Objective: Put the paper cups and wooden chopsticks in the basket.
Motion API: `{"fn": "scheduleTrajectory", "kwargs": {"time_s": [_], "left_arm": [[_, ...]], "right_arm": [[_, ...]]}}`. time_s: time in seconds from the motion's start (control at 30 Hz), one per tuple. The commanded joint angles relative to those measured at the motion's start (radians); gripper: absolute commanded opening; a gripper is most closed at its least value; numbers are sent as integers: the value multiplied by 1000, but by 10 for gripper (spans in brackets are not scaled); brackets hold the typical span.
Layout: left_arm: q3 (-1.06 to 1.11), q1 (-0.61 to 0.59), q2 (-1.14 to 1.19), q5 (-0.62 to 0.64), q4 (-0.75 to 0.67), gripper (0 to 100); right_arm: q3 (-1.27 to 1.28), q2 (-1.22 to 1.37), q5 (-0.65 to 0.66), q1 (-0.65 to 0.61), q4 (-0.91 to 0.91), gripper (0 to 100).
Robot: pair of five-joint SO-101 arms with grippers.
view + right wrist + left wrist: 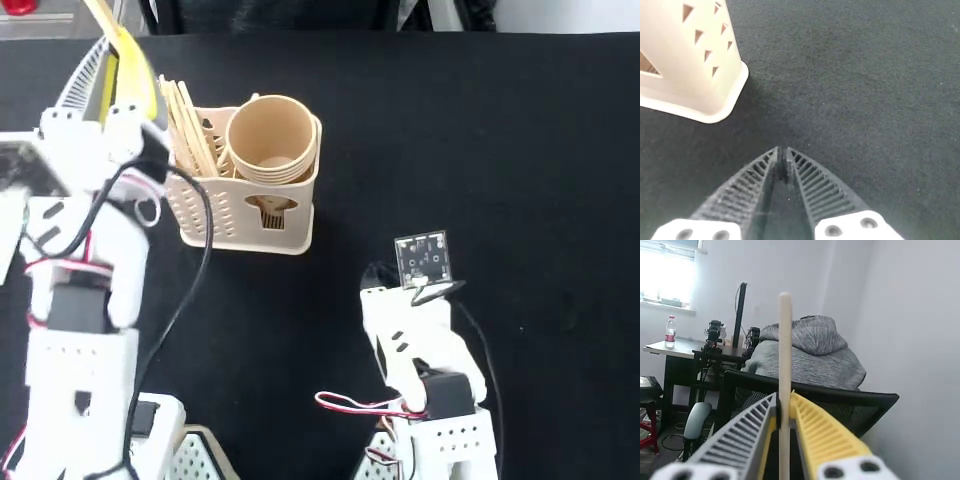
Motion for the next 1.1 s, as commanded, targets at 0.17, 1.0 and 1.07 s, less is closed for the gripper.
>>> {"fn": "scheduleTrajectory", "kwargs": {"time_s": [0.17, 1.0, 1.07], "left_arm": [[68, -12, 101, 12, -138, 28], [-535, -420, 255, -222, 941, 210], [-595, -512, 374, -287, 1016, 209]], "right_arm": [[-1, -12, 12, 12, 0, 15], [-1, -12, 12, 12, 0, 15], [-1, -12, 12, 12, 0, 15]]}}
